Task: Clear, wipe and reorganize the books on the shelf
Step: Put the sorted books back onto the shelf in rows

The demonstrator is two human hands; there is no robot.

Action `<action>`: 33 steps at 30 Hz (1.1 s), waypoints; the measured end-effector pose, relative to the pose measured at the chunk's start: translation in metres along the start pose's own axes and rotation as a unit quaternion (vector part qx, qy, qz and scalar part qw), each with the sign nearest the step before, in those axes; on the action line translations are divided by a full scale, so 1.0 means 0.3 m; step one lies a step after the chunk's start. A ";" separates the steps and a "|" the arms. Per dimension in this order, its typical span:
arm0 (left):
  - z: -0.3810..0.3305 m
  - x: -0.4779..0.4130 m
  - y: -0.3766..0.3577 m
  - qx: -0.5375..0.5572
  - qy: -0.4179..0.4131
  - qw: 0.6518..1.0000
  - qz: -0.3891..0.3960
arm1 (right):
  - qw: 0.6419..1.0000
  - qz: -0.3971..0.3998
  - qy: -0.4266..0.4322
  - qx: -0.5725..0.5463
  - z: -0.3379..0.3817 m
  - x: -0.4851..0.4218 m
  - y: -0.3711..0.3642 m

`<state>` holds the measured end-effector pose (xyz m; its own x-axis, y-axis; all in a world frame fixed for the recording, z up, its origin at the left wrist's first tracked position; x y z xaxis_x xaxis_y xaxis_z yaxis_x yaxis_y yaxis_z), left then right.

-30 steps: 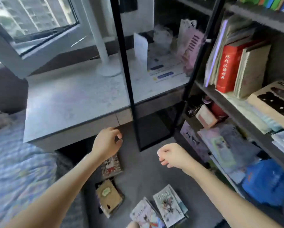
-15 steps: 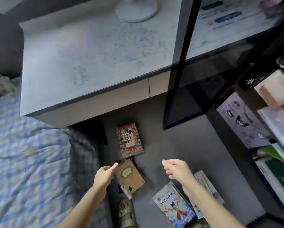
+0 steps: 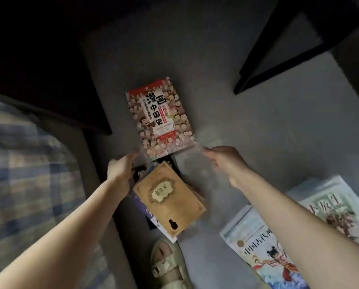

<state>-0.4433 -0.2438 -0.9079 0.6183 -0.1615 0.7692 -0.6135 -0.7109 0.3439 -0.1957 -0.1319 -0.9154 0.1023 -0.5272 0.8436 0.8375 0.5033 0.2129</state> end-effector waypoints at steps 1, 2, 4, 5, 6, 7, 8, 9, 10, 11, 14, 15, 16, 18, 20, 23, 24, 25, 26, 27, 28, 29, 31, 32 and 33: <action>0.006 -0.071 -0.012 0.020 -0.012 1.000 -0.011 | 1.000 -0.011 -0.006 0.015 -0.018 -0.062 -0.023; 0.011 -0.130 -0.025 0.035 -0.021 0.999 -0.018 | 1.000 -0.015 -0.012 0.025 -0.037 -0.130 -0.044; 0.032 -0.239 -0.071 0.046 -0.014 0.999 -0.003 | 1.000 -0.017 -0.001 0.020 -0.041 -0.255 -0.088; 0.036 -0.274 -0.105 0.050 -0.002 0.998 0.028 | 1.000 -0.007 0.010 0.006 -0.026 -0.306 -0.112; 0.035 -0.297 -0.141 0.055 0.012 0.996 0.064 | 1.000 0.006 0.018 -0.004 -0.007 -0.355 -0.134; 0.043 -0.327 -0.179 0.066 0.026 0.992 0.101 | 1.000 0.014 0.024 -0.007 0.006 -0.408 -0.159; 0.050 -0.356 -0.211 0.076 0.041 0.987 0.136 | 0.999 0.021 0.032 -0.007 0.023 -0.445 -0.180; 0.055 -0.375 -0.238 0.088 0.054 0.980 0.170 | 0.999 0.025 0.038 -0.001 0.030 -0.484 -0.196; 0.057 -0.387 -0.261 0.097 0.060 0.973 0.198 | 0.999 0.033 0.038 0.002 0.033 -0.521 -0.212; 0.059 -0.401 -0.273 0.106 0.059 0.971 0.208 | 0.998 0.049 0.038 0.005 0.035 -0.549 -0.225; 0.062 -0.442 -0.301 0.114 0.053 0.968 0.216 | 0.996 0.083 0.025 0.005 0.038 -0.611 -0.252; 0.061 -0.440 -0.303 0.116 0.053 0.967 0.220 | 0.995 0.100 0.021 0.006 0.031 -0.633 -0.258; 0.063 -0.439 -0.304 0.118 0.054 0.966 0.222 | 0.992 0.120 0.024 0.007 0.022 -0.645 -0.259; 0.052 -0.430 -0.309 0.108 0.051 0.967 0.227 | 0.987 0.154 0.034 0.028 0.031 -0.637 -0.253; 0.024 -0.411 -0.306 0.081 0.039 0.968 0.237 | 0.982 0.184 0.040 0.032 0.058 -0.604 -0.239; -0.030 -0.360 -0.313 0.032 0.033 0.967 0.252 | 0.981 0.189 0.022 0.033 0.075 -0.547 -0.175; -0.050 -0.342 -0.317 0.027 0.032 0.967 0.251 | 0.981 0.191 0.008 0.033 0.069 -0.528 -0.158; -0.072 -0.310 -0.328 0.017 0.029 0.968 0.248 | 0.981 0.192 -0.011 0.022 0.055 -0.501 -0.131; -0.088 -0.278 -0.342 0.002 0.027 0.969 0.247 | 0.981 0.192 -0.026 -0.003 0.041 -0.478 -0.106; -0.108 -0.228 -0.364 -0.015 0.029 0.968 0.248 | 0.980 0.191 -0.036 -0.033 0.035 -0.443 -0.068; -0.120 -0.184 -0.384 -0.027 0.035 0.968 0.247 | 0.977 0.195 -0.047 -0.072 0.023 -0.410 -0.035; -0.130 -0.130 -0.402 -0.041 0.052 0.967 0.245 | 0.972 0.199 -0.063 -0.109 0.005 -0.374 0.001; -0.135 -0.032 -0.434 -0.074 0.096 0.963 0.239 | 0.963 0.196 -0.100 -0.157 -0.043 -0.304 0.067; -0.136 0.031 -0.445 -0.102 0.118 0.960 0.232 | 0.959 0.191 -0.120 -0.169 -0.072 -0.258 0.100; -0.133 0.082 -0.448 -0.130 0.137 0.957 0.219 | 0.954 0.190 -0.141 -0.184 -0.103 -0.209 0.124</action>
<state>-0.3652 -0.1249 -0.9135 0.1445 -0.1943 0.9702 -0.9077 -0.4164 0.0518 -0.1543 -0.1014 -0.9756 0.3315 -0.1226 0.9355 0.9053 0.3204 -0.2788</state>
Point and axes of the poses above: each hand's wrist, its own x-axis away from the middle knuckle, its own y-axis out of the back of the hand, z = x × y, the point moved 5 cm from there along -x, towards the middle knuckle, and after that the axes turned 7 degrees about x, right-handed, at the moved point
